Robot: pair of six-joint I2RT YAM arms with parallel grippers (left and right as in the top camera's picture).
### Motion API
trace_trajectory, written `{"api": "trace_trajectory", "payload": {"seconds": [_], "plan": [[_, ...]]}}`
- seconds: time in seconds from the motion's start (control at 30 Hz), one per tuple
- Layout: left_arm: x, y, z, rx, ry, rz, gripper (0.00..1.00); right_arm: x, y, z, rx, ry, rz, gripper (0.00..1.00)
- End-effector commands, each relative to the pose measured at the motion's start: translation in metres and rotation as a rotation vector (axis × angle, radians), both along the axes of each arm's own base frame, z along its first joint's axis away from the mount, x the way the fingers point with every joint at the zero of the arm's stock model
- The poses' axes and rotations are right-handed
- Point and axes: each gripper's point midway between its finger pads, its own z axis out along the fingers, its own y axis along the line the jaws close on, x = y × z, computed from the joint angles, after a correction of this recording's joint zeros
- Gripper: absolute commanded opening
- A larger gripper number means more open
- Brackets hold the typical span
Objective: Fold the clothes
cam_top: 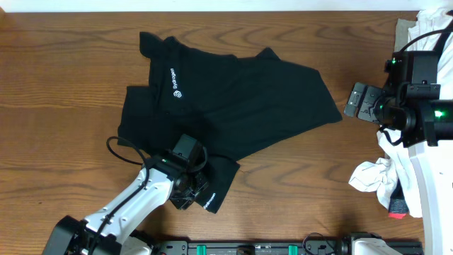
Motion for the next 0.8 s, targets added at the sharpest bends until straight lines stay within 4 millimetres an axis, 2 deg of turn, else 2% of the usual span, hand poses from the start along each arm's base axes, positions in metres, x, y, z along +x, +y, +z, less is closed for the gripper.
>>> {"api": "trace_trajectory", "payload": {"seconds": [0.0,0.23,0.33,0.37,0.43,0.63,0.77], "plan": [[-0.012,0.009,-0.015,0.041,0.039,-0.031,0.36,0.000,-0.003,0.001,-0.007,-0.003,-0.007,0.99],[-0.017,0.008,-0.014,0.025,0.046,-0.092,0.26,0.000,-0.003,0.001,-0.007,-0.003,-0.007,0.99],[-0.019,0.007,-0.014,0.019,0.045,-0.124,0.19,0.000,-0.003,0.001,-0.007,-0.003,-0.007,0.99],[-0.019,0.008,-0.014,0.020,0.049,-0.126,0.12,0.000,-0.003,0.001,-0.007,-0.003,-0.007,0.99],[-0.020,0.007,-0.014,0.018,0.050,-0.137,0.06,0.000,-0.003,0.001,-0.007,-0.003,-0.007,0.99],[-0.024,-0.001,-0.011,-0.047,0.035,-0.270,0.06,0.000,-0.003,0.001,-0.007,-0.003,-0.007,0.99],[-0.023,-0.001,-0.011,-0.051,0.020,-0.298,0.06,0.000,-0.003,0.001,-0.007,-0.003,-0.007,0.99]]}}
